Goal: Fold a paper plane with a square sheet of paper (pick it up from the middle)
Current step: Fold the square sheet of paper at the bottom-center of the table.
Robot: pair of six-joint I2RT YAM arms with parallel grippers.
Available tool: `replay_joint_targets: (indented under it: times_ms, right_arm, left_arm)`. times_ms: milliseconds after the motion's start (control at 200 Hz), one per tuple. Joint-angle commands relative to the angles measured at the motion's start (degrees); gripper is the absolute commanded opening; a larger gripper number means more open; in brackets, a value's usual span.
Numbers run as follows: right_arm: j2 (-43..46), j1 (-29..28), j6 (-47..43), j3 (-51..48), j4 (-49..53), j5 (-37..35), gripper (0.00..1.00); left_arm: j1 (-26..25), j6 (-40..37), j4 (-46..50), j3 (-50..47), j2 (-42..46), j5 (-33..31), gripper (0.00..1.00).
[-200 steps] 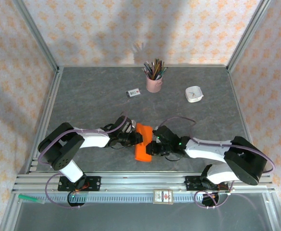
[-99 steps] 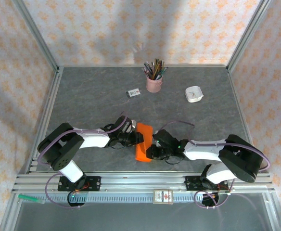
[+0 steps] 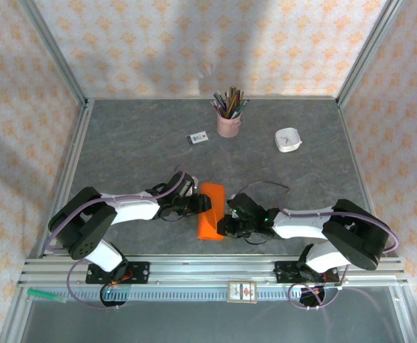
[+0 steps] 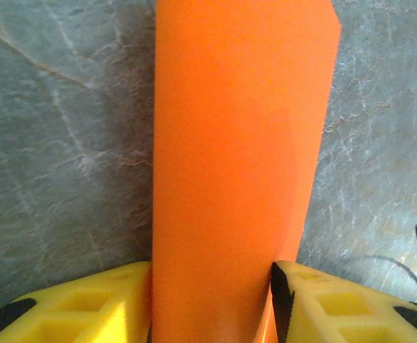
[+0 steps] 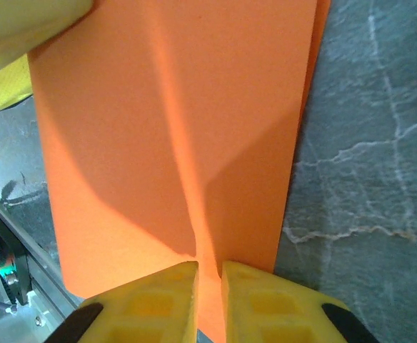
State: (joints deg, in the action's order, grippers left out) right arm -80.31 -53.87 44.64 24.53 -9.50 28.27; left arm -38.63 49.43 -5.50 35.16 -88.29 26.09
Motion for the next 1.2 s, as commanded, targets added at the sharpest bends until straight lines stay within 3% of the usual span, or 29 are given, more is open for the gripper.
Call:
replay_joint_targets:
  times_ms: [0,315,641,966,1196]
  right_arm:
    - [-1.1,-0.3,0.7,-1.2,0.9,-2.0,0.17]
    - [-1.4,-0.3,-0.2,0.1,2.2,-2.4,0.16]
    - [1.3,0.8,-4.6,5.0,9.2,-3.9,0.25]
    - [6.7,9.9,-10.1,8.0,14.7,-1.8,0.32]
    - [0.9,15.3,-11.3,11.5,11.5,1.5,0.33]
  left_arm:
    - [-0.5,-0.7,4.7,-1.0,1.4,-2.5,0.52]
    - [-3.5,-1.3,5.5,1.0,-1.6,-3.7,0.53]
    - [-3.5,-4.3,8.6,2.1,-2.4,-4.6,0.37]
    - [-3.5,-6.6,10.1,3.1,-3.2,-4.9,0.38]
    - [-3.5,-9.6,13.6,4.6,-4.4,-6.0,0.38]
